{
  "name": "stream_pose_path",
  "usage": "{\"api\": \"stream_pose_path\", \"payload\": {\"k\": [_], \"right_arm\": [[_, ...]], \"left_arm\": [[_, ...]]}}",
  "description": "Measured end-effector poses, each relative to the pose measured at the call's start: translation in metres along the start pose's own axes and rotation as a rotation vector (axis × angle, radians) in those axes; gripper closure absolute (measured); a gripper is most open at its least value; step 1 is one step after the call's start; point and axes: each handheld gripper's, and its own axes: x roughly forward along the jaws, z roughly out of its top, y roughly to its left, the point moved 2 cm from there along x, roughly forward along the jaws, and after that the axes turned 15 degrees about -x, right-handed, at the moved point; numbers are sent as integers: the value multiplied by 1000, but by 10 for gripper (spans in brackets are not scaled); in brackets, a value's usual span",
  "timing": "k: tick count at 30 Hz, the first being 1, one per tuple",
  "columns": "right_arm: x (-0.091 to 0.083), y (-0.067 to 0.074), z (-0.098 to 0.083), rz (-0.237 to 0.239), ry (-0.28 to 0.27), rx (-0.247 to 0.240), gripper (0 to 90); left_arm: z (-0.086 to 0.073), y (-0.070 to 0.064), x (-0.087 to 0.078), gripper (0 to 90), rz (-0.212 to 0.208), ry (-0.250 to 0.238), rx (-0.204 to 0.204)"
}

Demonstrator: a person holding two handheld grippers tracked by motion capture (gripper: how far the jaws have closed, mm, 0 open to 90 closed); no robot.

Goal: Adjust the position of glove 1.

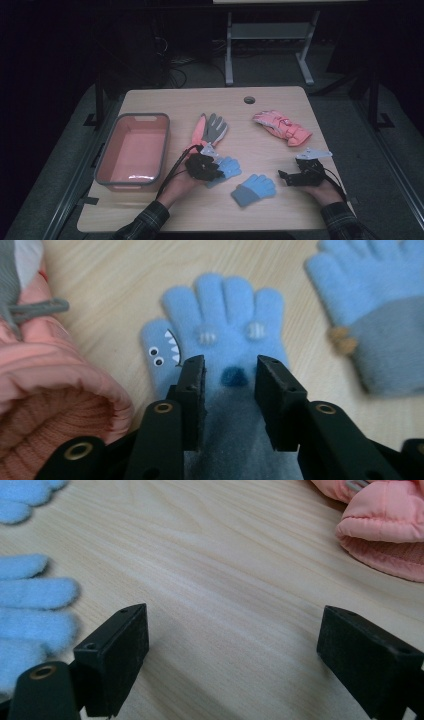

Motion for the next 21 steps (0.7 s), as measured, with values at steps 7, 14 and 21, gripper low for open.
{"api": "stream_pose_path", "payload": {"k": [7,14,21], "right_arm": [[0,0,0,-1,0,1,125],[1,0,1,-5,3,4,125],[2,0,2,-4,2,6,126]], "left_arm": [[-1,5,0,870,-40,-14,-9],[6,1,-16,876,-68,-41,-7],[15,-14,-26,876,-122,-75,-22]]}}
